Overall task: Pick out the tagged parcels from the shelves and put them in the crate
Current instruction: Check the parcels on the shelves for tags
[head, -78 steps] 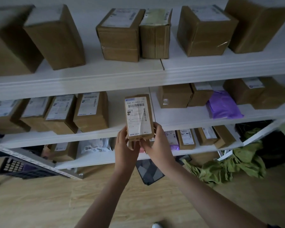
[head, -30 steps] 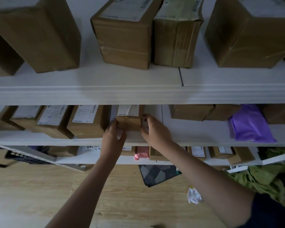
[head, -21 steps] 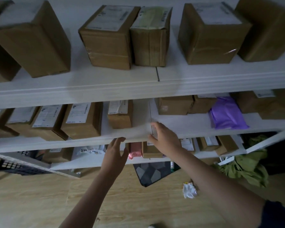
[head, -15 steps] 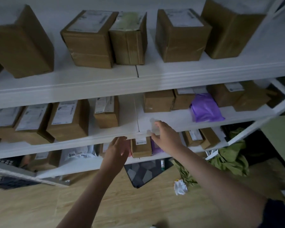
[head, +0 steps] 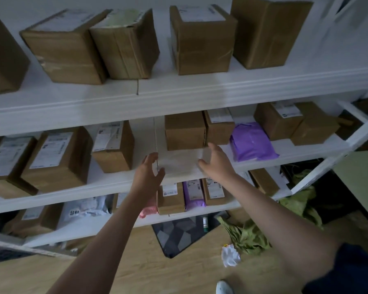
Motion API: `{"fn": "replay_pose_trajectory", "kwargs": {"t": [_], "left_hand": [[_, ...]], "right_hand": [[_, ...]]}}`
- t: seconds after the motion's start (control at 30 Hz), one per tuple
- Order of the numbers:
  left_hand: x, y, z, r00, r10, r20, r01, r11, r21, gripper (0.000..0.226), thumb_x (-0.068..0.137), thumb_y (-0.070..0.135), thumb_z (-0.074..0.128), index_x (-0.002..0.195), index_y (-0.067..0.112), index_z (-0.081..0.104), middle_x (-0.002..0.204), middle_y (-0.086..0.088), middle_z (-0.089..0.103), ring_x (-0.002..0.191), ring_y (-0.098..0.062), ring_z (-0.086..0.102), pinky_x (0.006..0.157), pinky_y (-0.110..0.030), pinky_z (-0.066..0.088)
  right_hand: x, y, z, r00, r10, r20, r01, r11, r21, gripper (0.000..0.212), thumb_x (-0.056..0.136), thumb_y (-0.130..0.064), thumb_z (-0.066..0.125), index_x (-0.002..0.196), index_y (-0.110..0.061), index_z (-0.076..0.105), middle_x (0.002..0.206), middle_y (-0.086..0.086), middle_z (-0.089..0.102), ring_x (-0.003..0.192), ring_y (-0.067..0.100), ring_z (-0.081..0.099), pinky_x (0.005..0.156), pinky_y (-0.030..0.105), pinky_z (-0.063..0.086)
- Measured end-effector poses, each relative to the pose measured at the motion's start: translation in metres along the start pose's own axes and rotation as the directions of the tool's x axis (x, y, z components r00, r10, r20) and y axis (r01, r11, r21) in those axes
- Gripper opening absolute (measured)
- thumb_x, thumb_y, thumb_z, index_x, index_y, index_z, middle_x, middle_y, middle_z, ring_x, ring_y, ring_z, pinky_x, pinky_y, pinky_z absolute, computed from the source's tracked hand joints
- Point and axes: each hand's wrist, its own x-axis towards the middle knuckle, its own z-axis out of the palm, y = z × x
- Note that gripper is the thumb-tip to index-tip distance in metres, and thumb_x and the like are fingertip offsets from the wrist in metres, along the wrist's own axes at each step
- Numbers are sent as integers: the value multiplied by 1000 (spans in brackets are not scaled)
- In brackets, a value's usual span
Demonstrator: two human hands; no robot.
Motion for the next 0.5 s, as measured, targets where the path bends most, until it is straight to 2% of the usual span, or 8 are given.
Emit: {"fn": "replay_pose_trajectory", "kwargs": {"t": [0.2, 0.37, 0.43, 0.5], "left_hand": [[35, 4, 26, 998, 24, -57, -23, 1000, 9, 60, 92, 17, 70, 146, 12, 44, 141, -10, 55, 128, -26, 54, 104, -37, 47], [62, 12, 36, 999, -11, -34, 10, 1000, -19, 72, 90, 17, 73, 150, 10, 35, 142, -14, 52, 128, -30, 53, 101, -41, 48], [74, 15, 39, 999, -36, -35, 34, 998, -60, 74, 88, 16, 74, 151, 9, 34, 139, -13, 55, 126, -30, 55, 98, -37, 48], [81, 16, 41, 996, -71, -46, 64, 989, -132, 73, 88, 18, 74, 150, 11, 36, 136, -11, 58, 122, -29, 59, 98, -39, 51]], "right_hand": [[24, 5, 2, 1000, -26, 6, 26, 998, 60, 73, 98, -31, 63, 158, -11, 27, 155, 8, 42, 139, 23, 45, 108, 30, 38], [37, 3, 4, 999, -25, 27, 22, 995, 96, 76, 98, -30, 64, 158, -9, 23, 156, 12, 41, 141, 25, 43, 111, 31, 37], [41, 1, 3, 999, -19, 34, 16, 995, 100, 75, 98, -29, 64, 158, -7, 23, 155, 13, 42, 140, 26, 44, 106, 27, 36], [44, -1, 0, 999, -17, 42, 13, 995, 100, 72, 99, -27, 63, 157, -7, 25, 152, 13, 44, 137, 26, 47, 97, 21, 34]]}}
